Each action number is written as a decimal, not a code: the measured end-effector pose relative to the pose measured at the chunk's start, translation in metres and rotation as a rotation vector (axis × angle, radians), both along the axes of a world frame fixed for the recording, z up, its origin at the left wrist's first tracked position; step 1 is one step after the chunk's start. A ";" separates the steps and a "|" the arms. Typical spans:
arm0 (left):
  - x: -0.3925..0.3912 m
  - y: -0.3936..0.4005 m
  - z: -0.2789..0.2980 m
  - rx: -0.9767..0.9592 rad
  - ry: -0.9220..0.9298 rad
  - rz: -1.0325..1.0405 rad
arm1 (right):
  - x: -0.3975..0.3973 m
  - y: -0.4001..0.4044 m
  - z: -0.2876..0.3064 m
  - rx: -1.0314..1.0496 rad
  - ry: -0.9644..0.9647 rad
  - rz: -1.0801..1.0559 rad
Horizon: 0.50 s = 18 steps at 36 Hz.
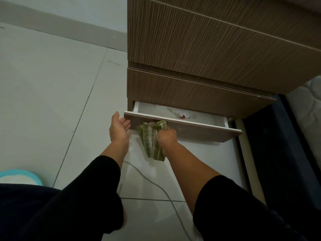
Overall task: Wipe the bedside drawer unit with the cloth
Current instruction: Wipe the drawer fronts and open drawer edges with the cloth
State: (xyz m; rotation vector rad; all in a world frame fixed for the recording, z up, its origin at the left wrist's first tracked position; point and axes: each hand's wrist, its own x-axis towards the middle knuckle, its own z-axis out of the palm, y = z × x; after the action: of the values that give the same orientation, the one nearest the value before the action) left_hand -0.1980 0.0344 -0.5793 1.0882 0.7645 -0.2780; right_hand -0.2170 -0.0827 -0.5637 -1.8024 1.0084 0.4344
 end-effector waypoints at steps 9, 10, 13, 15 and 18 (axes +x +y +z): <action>0.018 -0.009 0.011 -0.105 -0.037 -0.091 | 0.026 -0.004 -0.001 -0.010 -0.005 0.059; 0.020 -0.010 0.013 -0.110 -0.050 -0.111 | 0.030 -0.006 0.001 -0.003 -0.010 0.045; 0.029 -0.014 0.018 -0.108 -0.094 -0.159 | 0.037 -0.010 0.001 0.016 -0.054 0.017; 0.034 -0.015 0.019 -0.100 -0.103 -0.182 | 0.039 -0.013 0.000 0.033 -0.088 -0.005; 0.036 -0.015 0.019 -0.077 -0.110 -0.187 | 0.040 -0.014 0.000 0.080 -0.100 -0.041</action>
State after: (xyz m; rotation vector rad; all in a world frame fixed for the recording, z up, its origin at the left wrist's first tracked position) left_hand -0.1624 0.0192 -0.5607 1.0943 0.5500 -0.3998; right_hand -0.1767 -0.0969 -0.5641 -1.7116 0.9438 0.3512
